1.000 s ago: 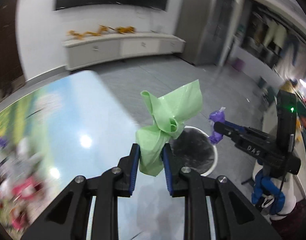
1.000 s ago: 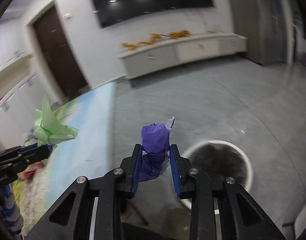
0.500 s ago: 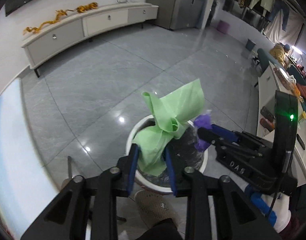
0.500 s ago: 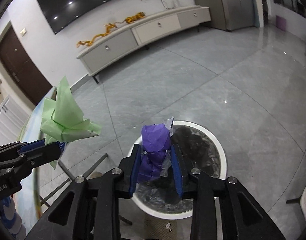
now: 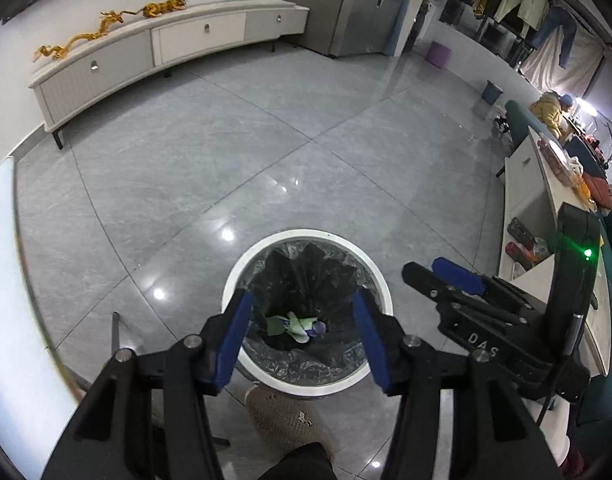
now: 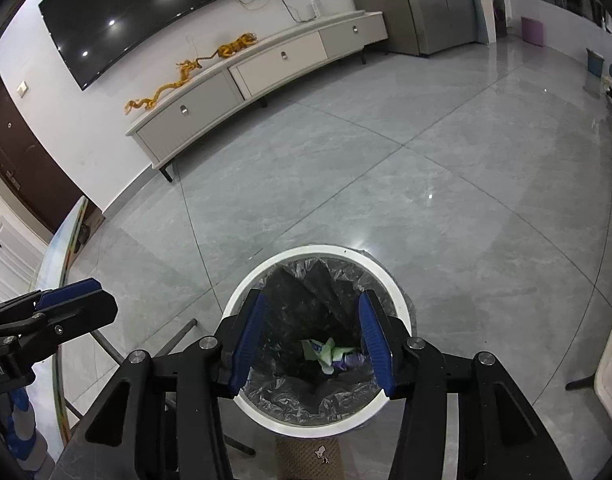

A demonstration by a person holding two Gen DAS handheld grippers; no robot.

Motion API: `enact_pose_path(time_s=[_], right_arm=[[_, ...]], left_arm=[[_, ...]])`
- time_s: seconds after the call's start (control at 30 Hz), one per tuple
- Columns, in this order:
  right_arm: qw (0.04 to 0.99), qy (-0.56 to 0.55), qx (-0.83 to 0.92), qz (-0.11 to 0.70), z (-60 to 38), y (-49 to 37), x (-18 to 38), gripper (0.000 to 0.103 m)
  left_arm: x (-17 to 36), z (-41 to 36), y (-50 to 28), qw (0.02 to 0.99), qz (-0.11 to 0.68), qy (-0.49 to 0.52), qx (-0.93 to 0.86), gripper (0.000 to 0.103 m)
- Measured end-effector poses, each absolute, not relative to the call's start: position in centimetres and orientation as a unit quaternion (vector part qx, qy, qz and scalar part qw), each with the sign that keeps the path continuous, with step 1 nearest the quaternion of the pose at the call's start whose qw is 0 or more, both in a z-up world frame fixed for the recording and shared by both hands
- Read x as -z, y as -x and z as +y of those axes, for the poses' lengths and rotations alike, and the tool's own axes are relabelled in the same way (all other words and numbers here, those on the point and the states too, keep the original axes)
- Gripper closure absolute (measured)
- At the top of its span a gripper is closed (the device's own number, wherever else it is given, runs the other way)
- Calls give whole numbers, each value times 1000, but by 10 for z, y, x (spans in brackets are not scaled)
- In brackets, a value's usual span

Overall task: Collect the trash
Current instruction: 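Move both tools back over the trash pile on the table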

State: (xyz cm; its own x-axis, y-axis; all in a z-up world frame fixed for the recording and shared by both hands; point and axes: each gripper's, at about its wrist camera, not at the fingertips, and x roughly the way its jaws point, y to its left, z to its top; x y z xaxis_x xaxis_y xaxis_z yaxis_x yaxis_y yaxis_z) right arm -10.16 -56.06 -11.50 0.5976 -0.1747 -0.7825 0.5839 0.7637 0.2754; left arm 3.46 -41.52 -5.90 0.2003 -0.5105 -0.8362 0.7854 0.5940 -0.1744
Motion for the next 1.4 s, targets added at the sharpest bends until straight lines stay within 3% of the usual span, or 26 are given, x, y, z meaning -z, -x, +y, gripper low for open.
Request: enact_pose_path(time_s=[0.43, 0.57, 0.93, 1.4], right_arm=[[895, -209, 193, 343, -502, 105, 37, 54], [907, -188, 177, 333, -476, 100, 16, 54], [928, -138, 123, 323, -403, 80, -22, 54], [933, -92, 29, 347, -298, 41, -39, 50]], left_arm=[[10, -304, -28, 822, 423, -87, 372, 51], [-5, -255, -25, 846, 400, -71, 346, 42], [-27, -112, -23, 892, 362, -14, 269, 42], [21, 60, -11, 912, 380, 19, 156, 41]])
